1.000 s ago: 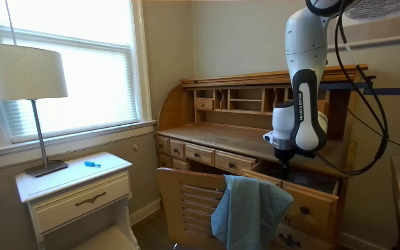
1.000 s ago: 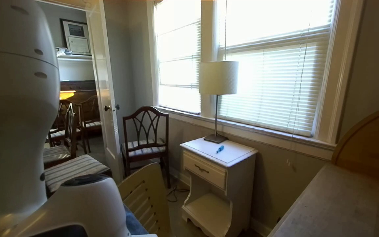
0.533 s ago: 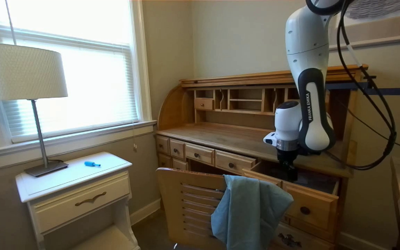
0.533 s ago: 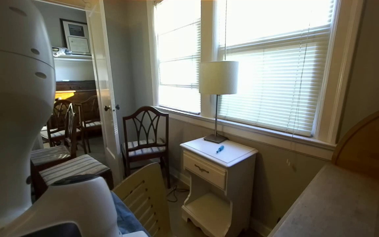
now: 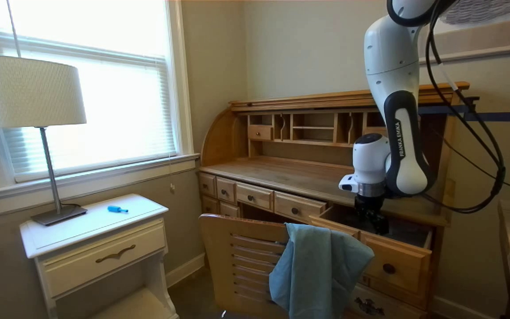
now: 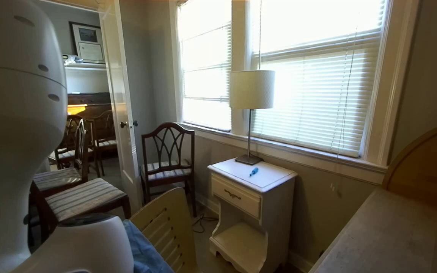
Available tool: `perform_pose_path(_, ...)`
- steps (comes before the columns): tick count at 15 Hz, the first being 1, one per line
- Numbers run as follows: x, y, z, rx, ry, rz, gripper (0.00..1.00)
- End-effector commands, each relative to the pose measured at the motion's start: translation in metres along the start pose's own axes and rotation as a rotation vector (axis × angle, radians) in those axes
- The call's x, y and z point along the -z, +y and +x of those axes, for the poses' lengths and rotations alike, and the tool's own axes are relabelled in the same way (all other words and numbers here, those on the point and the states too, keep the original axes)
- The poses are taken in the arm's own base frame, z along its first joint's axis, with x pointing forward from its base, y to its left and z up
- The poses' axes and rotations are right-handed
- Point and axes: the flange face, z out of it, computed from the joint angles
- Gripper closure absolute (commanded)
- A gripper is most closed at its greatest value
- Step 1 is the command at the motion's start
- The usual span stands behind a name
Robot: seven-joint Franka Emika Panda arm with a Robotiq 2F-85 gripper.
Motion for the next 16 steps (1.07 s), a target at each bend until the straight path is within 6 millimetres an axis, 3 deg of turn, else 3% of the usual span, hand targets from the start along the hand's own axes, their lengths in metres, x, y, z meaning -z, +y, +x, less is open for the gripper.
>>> perform_pose_path(1, -0.004, 0.002, -0.001, 0.003, -0.004, 0.005, 0.00)
perform_pose_path(5, -0.012, 0.007, 0.001, -0.004, -0.024, -0.007, 0.00)
perform_pose_path(16, -0.050, 0.027, 0.037, 0.005, -0.150, 0.026, 0.00)
